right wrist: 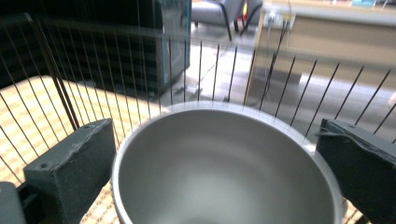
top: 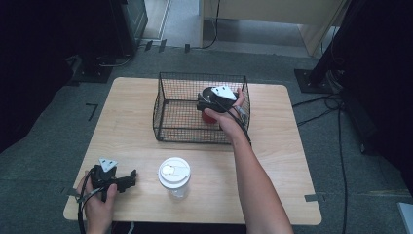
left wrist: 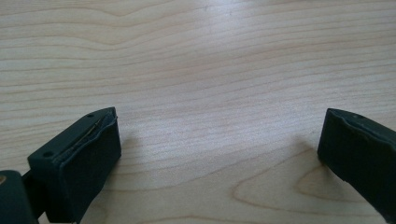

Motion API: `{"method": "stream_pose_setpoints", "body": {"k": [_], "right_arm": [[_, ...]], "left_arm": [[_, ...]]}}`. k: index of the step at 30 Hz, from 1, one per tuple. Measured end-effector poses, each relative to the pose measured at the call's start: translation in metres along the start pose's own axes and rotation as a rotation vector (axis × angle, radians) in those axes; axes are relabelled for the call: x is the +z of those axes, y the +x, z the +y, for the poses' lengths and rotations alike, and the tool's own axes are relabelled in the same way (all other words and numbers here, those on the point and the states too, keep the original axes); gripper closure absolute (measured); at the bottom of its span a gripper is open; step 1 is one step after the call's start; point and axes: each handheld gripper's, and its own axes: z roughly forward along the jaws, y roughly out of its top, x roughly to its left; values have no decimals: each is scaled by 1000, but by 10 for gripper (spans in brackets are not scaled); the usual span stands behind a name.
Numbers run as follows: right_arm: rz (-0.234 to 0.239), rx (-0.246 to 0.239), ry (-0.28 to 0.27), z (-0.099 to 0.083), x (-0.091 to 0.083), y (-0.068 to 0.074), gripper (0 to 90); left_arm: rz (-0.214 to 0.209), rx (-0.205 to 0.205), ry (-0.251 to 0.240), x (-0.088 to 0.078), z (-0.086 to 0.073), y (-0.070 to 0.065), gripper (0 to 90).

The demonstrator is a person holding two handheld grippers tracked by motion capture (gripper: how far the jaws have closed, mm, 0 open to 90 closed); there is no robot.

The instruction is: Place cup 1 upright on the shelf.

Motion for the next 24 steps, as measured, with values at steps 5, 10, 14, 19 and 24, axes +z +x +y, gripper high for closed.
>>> {"method": "stream_pose_setpoints", "body": {"k": [5, 10, 14, 19, 24], "right_arm": [[35, -4, -60, 15, -8, 2, 0], [53, 19, -117, 32, -16, 2, 0], [67, 49, -160, 43, -28, 1, 0], [69, 62, -200, 52, -47, -1, 0], [50, 41, -203, 51, -63, -1, 0]], "left_arm": [[0, -2, -1, 0, 0, 0, 0], [0, 0, 0, 0, 0, 0, 0], [0, -1, -1, 0, 0, 0, 0], [0, -3, -2, 0, 0, 0, 0], [-1, -1, 2, 1, 1, 0, 0]]}}
